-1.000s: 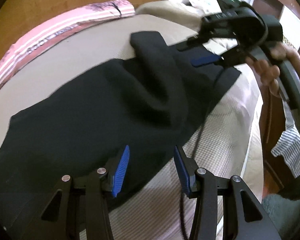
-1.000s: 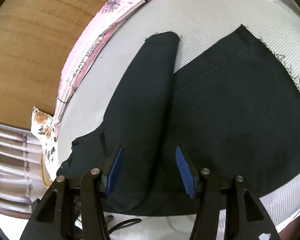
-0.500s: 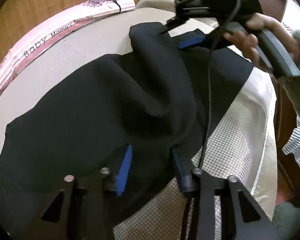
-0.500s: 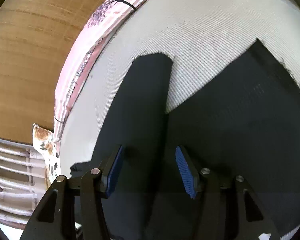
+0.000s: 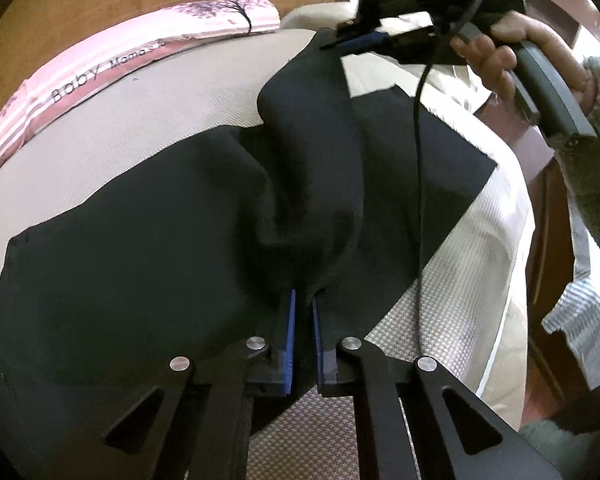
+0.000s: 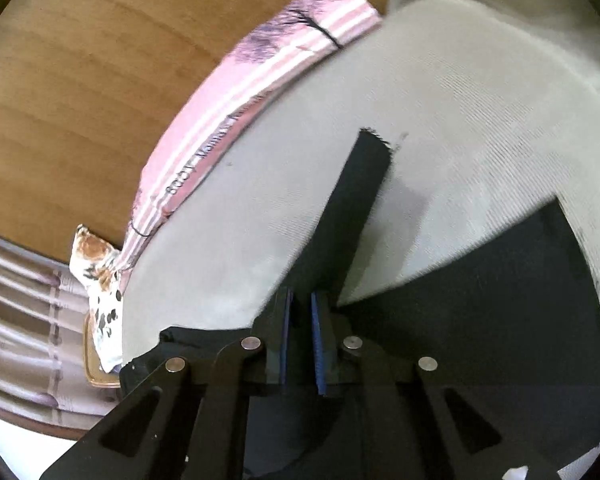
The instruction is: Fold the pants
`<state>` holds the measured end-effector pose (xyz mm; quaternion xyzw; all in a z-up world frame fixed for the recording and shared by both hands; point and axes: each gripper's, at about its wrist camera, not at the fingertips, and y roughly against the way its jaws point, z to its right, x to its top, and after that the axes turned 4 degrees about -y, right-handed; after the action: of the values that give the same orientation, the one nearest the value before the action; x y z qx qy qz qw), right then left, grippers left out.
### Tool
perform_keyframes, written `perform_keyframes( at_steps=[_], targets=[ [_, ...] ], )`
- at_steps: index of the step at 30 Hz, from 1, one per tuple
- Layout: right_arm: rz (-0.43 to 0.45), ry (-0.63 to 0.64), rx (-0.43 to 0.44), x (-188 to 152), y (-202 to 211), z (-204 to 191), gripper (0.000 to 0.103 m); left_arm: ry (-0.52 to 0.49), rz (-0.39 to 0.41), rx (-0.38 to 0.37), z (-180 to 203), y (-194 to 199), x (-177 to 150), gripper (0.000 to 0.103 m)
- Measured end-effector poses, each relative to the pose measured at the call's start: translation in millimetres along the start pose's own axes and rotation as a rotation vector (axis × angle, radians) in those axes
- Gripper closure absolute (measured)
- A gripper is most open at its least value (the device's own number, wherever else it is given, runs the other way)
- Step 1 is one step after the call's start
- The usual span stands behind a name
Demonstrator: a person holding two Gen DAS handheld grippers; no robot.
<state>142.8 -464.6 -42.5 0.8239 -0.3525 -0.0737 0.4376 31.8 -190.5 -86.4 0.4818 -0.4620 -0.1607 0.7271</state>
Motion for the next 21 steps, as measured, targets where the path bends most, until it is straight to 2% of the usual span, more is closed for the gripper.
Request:
perform_keyframes(
  at_steps=[2, 3, 5, 6, 7, 12, 21],
  targets=[
    [-0.007, 0.039, 0.019, 7, -9, -19, 0.092, 0.03, 0.014, -0.011, -5, 3, 0, 0.095],
    [-0.021, 0.063, 0.044, 11, -17, -31, 0.089, 0.05, 0.016, -0.012, -9, 4, 0, 0.095],
    [-0.062, 0.056, 0.131, 20, -32, -44, 0.077, 0.093, 0.016, -0.028, -17, 4, -1, 0.095],
    [-0.061, 0.037, 0.164, 24, -36, -47, 0.065, 0.13, 0.016, -0.027, -25, 3, -2, 0.095],
    [-0.045, 0.024, 0.164, 28, -39, -50, 0.061, 0.153, 0.017, -0.026, -30, 3, -3, 0.095],
    [-0.025, 0.039, 0.094, 39, -44, -46, 0.061, 0.217, 0.008, -0.025, -47, -1, -9, 0.095],
    [-0.015, -0.053, -0.033, 52, -54, 6, 0.061, 0.24, 0.007, -0.053, -52, -4, -12, 0.095]
  ],
)
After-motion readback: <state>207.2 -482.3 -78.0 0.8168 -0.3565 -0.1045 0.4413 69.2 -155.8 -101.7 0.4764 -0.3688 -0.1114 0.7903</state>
